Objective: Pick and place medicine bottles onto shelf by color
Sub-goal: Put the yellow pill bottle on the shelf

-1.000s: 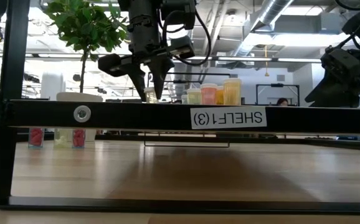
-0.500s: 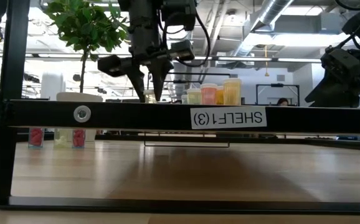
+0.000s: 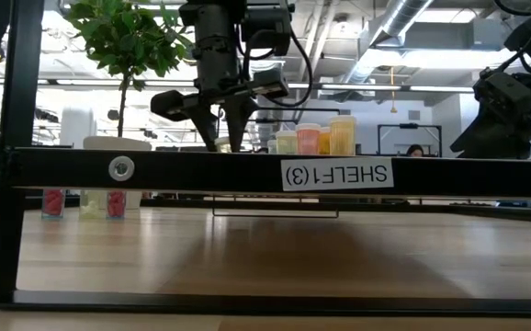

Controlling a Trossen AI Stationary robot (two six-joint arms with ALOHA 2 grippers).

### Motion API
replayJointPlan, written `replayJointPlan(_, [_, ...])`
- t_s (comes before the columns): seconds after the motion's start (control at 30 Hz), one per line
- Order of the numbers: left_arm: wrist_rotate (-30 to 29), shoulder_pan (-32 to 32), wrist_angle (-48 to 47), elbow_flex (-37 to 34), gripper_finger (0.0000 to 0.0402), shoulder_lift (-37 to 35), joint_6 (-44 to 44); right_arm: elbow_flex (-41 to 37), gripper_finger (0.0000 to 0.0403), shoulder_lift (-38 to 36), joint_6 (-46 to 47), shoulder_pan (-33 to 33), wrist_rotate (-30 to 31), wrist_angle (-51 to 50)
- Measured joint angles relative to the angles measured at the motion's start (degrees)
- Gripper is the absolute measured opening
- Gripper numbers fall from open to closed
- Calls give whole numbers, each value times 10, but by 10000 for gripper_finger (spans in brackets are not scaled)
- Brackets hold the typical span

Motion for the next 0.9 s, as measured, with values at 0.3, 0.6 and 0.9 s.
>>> replayJointPlan(0.3, [-13,3,-5,7,121,0,4,0,234,0,0,0,0,0])
replayJointPlan(0.6, [-12,3,3,7,172,0,8,0,234,0,0,0,0,0])
replayJointPlan(0.9, [-11,3,30,7,179,0,15,0,234,0,0,0,0,0])
